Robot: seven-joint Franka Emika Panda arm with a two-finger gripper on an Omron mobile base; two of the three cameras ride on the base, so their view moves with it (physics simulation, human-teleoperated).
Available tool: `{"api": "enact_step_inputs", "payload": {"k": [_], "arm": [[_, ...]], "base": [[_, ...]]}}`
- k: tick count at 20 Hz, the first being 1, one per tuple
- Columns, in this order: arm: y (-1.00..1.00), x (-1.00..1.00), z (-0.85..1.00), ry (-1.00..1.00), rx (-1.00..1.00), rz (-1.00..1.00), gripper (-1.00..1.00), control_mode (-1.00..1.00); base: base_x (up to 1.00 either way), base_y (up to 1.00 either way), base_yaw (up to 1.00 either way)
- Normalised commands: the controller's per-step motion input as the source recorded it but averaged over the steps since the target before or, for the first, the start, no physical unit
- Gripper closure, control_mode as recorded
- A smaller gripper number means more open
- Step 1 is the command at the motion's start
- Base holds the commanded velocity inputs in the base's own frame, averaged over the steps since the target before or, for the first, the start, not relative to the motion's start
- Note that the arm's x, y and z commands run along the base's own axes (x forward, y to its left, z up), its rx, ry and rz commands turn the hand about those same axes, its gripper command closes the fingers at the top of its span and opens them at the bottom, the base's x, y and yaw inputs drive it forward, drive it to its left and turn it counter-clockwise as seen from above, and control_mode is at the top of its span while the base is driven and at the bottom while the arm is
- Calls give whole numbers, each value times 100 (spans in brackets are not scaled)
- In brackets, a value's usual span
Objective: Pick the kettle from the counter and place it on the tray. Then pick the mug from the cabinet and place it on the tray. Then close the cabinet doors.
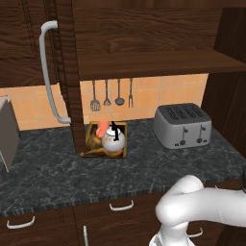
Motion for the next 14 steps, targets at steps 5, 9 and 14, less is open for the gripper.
{"api": "enact_step_inputs", "payload": {"k": [5, 9, 14], "arm": [[66, 90, -3, 0, 5, 0, -100, -100], [61, 98, -1, 0, 6, 0, -100, -100], [58, 100, -3, 0, 4, 0, -100, -100]], "base": [[0, 0, 0], [0, 0, 0], [0, 0, 0]]}}
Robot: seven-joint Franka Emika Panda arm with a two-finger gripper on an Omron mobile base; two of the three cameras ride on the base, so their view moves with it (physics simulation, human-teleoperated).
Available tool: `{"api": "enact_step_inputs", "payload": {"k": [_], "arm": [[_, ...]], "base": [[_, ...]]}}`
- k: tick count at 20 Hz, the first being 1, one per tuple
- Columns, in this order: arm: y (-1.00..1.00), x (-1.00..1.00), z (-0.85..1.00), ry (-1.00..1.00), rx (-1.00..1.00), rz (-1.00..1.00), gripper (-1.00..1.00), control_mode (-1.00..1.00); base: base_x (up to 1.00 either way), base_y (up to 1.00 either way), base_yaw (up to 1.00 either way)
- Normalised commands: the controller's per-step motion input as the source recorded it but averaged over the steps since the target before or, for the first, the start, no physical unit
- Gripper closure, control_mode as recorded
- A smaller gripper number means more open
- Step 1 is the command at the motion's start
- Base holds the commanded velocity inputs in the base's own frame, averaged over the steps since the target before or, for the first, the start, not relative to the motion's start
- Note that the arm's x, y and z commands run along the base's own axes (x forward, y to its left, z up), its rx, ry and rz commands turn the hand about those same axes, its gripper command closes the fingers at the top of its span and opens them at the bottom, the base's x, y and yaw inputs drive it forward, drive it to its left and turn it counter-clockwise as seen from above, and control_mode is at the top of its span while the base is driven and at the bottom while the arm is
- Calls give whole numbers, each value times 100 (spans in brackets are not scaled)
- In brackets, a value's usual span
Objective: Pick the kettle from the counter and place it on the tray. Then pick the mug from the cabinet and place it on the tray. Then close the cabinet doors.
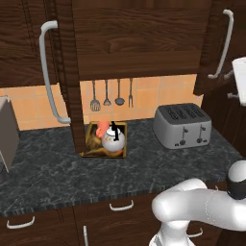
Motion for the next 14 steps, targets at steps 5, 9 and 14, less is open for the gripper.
{"api": "enact_step_inputs", "payload": {"k": [5, 9, 14], "arm": [[44, 100, -2, 0, 5, 0, -100, -100], [40, 100, -1, 0, 2, 0, -100, -100], [26, 94, -1, 0, 0, 0, -100, -100]], "base": [[0, 0, 0], [0, 0, 0], [0, 0, 0]]}}
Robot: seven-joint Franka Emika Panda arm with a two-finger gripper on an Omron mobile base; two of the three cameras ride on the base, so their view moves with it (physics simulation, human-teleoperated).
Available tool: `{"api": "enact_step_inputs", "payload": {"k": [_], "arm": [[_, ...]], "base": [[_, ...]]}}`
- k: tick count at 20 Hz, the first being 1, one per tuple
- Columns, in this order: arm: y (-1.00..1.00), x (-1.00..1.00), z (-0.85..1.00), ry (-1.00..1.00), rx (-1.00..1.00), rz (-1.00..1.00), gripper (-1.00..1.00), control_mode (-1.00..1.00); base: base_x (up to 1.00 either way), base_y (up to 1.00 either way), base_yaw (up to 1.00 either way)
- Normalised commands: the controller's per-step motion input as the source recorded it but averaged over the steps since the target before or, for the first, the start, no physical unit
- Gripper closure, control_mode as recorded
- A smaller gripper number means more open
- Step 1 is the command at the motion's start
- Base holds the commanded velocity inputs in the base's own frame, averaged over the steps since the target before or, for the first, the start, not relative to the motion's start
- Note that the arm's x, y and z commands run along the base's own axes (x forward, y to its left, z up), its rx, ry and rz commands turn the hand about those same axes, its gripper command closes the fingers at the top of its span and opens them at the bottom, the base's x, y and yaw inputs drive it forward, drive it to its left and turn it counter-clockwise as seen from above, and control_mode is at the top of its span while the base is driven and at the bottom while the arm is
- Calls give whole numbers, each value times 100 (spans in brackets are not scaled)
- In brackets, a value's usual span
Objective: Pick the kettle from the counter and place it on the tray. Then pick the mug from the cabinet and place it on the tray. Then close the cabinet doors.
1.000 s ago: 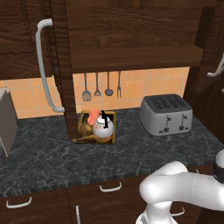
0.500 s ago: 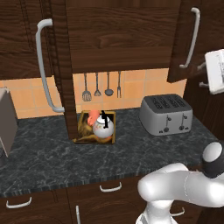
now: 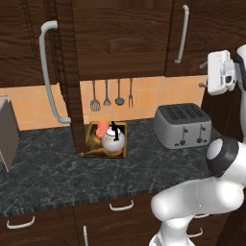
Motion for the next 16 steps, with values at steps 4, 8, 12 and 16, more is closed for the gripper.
{"api": "enact_step_inputs", "payload": {"k": [4, 8, 12, 16], "arm": [[22, 81, -12, 0, 0, 0, -100, -100], [21, 51, -19, -2, 0, 0, -100, -100], [17, -82, -3, -4, 0, 0, -100, -100], [33, -100, -14, -1, -5, 0, -100, -100]], "base": [[0, 0, 0], [0, 0, 0], [0, 0, 0], [0, 0, 0]]}}
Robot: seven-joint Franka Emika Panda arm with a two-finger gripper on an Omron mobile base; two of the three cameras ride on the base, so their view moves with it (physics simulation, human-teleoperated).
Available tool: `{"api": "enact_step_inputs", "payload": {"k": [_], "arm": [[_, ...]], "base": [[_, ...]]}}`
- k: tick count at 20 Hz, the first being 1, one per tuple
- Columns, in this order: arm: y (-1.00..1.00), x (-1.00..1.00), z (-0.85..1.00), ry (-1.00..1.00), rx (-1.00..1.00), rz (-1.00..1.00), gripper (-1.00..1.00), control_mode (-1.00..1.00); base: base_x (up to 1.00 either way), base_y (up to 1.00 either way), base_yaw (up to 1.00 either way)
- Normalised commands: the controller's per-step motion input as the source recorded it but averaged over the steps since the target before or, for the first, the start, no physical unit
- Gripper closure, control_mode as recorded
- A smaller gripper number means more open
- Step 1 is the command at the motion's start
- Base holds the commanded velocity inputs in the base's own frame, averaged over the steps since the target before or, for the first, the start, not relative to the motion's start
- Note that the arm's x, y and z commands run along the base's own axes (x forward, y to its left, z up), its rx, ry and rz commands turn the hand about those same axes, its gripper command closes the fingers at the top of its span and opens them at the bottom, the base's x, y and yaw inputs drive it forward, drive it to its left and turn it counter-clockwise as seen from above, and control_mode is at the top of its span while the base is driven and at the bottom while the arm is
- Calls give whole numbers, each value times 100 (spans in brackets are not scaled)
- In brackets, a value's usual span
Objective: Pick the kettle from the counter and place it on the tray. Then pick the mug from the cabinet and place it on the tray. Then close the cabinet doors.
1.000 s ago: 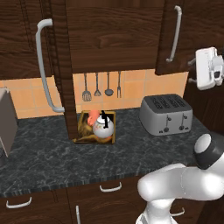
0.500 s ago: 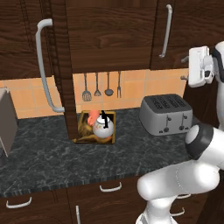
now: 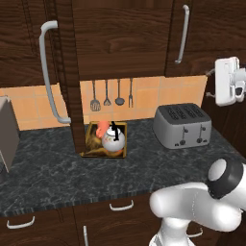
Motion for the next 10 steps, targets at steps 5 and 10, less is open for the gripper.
{"api": "enact_step_inputs", "payload": {"k": [5, 10], "arm": [[33, -57, -44, 5, -15, 1, -100, -100], [29, -35, -31, 4, -11, 1, -100, -100]], "base": [[0, 0, 0], [0, 0, 0]]}}
